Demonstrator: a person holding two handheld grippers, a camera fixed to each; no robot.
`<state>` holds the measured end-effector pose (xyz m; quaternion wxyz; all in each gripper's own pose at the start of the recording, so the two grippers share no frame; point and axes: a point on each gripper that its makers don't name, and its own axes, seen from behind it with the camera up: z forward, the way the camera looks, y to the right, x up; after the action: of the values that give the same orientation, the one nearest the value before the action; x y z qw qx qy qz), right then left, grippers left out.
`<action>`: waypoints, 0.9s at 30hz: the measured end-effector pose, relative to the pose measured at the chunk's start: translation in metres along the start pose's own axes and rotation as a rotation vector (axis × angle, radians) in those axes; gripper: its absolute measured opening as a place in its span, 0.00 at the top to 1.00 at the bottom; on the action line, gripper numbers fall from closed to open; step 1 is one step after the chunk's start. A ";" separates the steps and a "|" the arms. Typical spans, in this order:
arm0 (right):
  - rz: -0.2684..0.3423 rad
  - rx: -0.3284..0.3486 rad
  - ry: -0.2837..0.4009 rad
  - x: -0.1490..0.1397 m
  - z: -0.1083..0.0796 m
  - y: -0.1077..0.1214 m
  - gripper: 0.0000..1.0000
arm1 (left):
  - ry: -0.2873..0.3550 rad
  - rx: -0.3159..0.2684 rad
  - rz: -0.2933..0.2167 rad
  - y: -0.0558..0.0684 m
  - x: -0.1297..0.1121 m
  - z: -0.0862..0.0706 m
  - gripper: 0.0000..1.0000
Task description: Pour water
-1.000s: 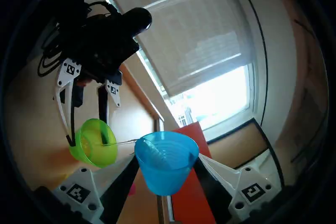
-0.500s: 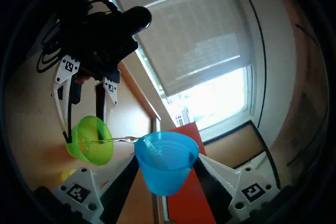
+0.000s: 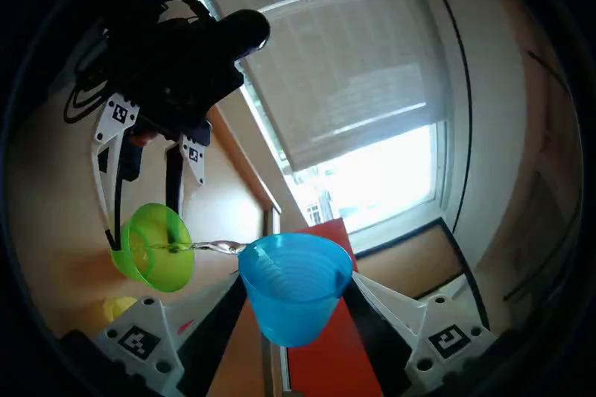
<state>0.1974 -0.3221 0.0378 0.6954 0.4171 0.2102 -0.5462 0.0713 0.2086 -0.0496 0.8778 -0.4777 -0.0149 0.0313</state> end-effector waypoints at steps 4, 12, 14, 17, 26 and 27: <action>-0.010 -0.001 -0.001 0.000 0.000 0.001 0.11 | 0.000 -0.001 -0.001 0.000 0.000 0.000 0.17; -0.021 -0.004 0.001 0.000 0.000 0.003 0.11 | 0.002 -0.003 -0.001 0.001 0.000 0.000 0.17; -0.026 -0.004 0.001 0.000 0.000 0.003 0.12 | 0.002 -0.005 -0.001 0.002 0.000 -0.001 0.17; -0.034 -0.004 -0.001 -0.001 0.001 0.003 0.11 | 0.000 -0.005 0.000 0.001 -0.001 -0.001 0.17; -0.054 -0.006 0.003 0.002 0.002 0.004 0.11 | 0.002 -0.002 0.001 0.001 -0.001 0.000 0.17; -0.057 -0.006 0.004 0.003 0.002 0.004 0.11 | 0.002 -0.002 0.001 0.000 -0.001 0.000 0.17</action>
<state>0.2018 -0.3248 0.0380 0.6804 0.4100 0.2248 -0.5643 0.0700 0.2085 -0.0501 0.8774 -0.4785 -0.0138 0.0311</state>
